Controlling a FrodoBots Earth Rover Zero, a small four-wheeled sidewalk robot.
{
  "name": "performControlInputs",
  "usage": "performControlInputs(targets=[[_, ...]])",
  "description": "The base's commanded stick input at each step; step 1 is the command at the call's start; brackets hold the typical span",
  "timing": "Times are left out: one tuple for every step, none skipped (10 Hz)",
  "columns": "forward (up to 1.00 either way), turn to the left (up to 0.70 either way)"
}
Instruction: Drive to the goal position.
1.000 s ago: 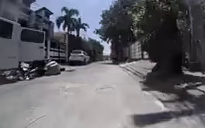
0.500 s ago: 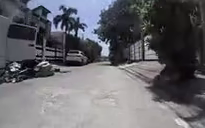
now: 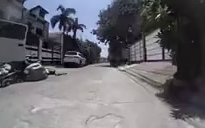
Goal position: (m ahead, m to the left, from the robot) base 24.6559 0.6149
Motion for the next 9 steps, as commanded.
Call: performControlInputs(targets=[[1.0,0.0],[1.0,0.0],[1.0,0.0],[1.0,0.0],[1.0,0.0],[1.0,0.0],[1.0,0.0],[1.0,0.0],[1.0,0.0]])
